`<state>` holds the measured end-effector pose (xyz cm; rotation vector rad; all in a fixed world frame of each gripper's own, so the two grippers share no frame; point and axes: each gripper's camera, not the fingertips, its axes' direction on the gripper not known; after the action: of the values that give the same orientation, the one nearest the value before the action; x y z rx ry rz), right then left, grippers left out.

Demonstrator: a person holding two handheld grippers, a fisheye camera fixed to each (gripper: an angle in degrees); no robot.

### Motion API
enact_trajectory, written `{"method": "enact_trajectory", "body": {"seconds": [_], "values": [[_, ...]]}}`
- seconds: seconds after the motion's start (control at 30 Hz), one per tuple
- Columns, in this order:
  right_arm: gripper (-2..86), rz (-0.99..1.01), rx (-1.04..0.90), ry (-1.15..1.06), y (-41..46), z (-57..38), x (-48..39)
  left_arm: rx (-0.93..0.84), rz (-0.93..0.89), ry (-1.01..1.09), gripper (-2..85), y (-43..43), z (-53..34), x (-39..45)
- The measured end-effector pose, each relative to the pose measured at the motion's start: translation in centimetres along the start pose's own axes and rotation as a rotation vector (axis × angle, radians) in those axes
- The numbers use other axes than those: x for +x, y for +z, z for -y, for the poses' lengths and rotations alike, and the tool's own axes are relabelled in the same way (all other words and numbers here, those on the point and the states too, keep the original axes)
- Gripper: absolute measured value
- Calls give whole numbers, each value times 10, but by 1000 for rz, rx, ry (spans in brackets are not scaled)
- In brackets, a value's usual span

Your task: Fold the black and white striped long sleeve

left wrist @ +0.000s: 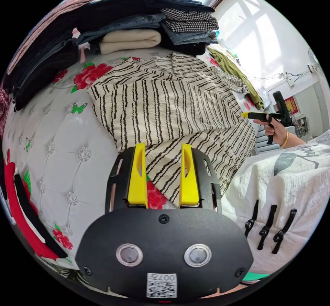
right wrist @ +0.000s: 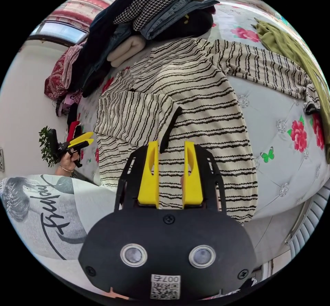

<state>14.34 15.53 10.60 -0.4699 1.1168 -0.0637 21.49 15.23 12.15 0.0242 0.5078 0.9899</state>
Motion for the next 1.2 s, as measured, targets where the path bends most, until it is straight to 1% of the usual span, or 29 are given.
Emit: {"method": "enact_trajectory", "body": {"seconds": [0.1,0.17,0.3,0.37,0.43,0.53,0.57,0.6,0.73,0.8,0.93,1.03,1.1,1.13,1.17,1.2], "values": [[22,-18,-78,-36,24,14,-6,-58,16,-30,140,24,5,-2],[10,-43,-90,-71,23,18,-11,-84,26,-34,140,32,6,1],[1,-133,77,-188,-37,3,-26,-52,12,-23,139,24,2,15],[1,-183,125,-196,-57,-10,-24,-16,-9,-17,138,17,1,22],[1,-218,99,-165,-60,-18,-13,10,-25,-10,138,13,2,26],[7,-170,-37,-110,-35,-22,8,35,-47,-13,137,13,11,27],[9,-156,-111,-82,-22,-21,15,43,-43,-16,137,13,17,26],[11,-150,-124,-68,-18,-21,19,55,-25,-11,137,11,23,24],[16,-105,-18,-20,-35,-15,29,88,37,-6,135,7,51,7],[18,-93,28,-6,-44,-4,37,91,68,-21,134,8,81,-17],[23,-76,44,-35,-40,19,36,119,88,-76,132,8,132,-60],[27,-88,22,-90,-19,35,26,21,99,-117,124,33,169,-91],[31,-135,-40,-120,9,45,22,-101,128,-145,112,64,186,-108],[32,-153,-58,-123,16,47,22,-128,136,-152,109,71,189,-111],[34,-206,-38,-120,20,48,22,-107,179,-145,90,71,193,-113],[35,-218,-14,-124,19,48,24,-93,194,-163,79,70,198,-119]]}}
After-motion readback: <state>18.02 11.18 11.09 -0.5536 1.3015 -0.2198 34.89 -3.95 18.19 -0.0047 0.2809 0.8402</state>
